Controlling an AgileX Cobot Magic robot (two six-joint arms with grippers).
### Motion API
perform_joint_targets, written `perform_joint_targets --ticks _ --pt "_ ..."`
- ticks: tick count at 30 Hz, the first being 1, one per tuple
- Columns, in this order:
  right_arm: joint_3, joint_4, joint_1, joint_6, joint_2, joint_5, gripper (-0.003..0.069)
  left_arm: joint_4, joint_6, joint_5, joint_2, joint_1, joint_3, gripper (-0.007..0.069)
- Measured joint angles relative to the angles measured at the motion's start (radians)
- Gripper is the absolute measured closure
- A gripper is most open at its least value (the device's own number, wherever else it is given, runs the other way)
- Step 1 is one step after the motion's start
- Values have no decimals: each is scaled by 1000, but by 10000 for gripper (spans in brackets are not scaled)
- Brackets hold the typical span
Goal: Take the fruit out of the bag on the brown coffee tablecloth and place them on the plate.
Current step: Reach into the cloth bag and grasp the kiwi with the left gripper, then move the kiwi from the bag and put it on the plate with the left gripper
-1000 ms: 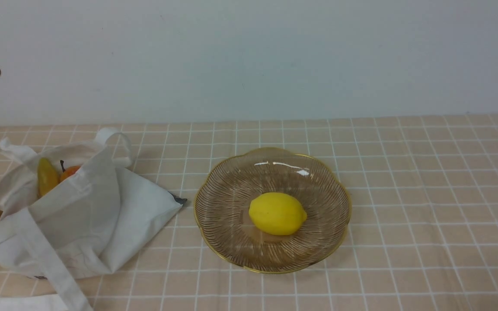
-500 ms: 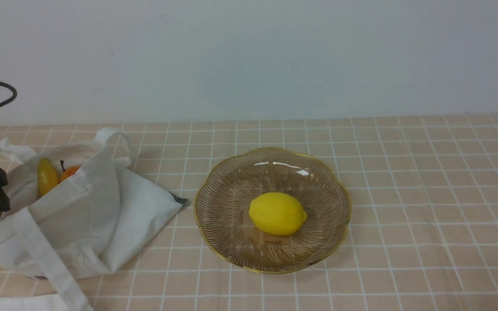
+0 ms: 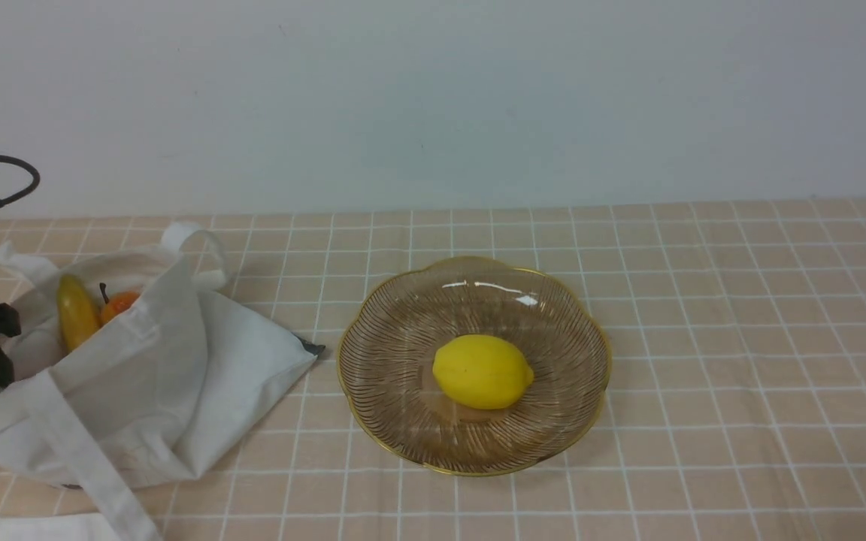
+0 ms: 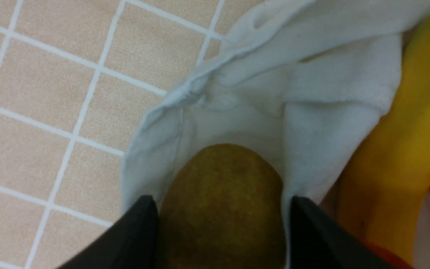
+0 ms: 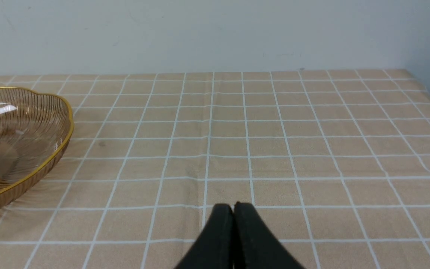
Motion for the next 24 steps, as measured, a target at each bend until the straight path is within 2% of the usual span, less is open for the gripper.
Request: perform_joint_targets --ticks 6,9,15,20,23,24 --pt "0 0 0 0 0 0 673 -1 9 16 -106 -30 -18 233" --pt "0 0 0 0 0 0 673 -11 25 19 -174 -84 -44 233" --pt "0 0 0 0 0 0 673 -36 62 12 -271 -255 -66 233" --pt "0 0 0 0 0 0 673 31 14 30 -246 -273 -67 233" --pt "0 0 0 0 0 0 673 117 -37 69 -221 -270 -66 233" --pt "0 0 0 0 0 0 673 179 -91 93 -212 -264 -66 233"
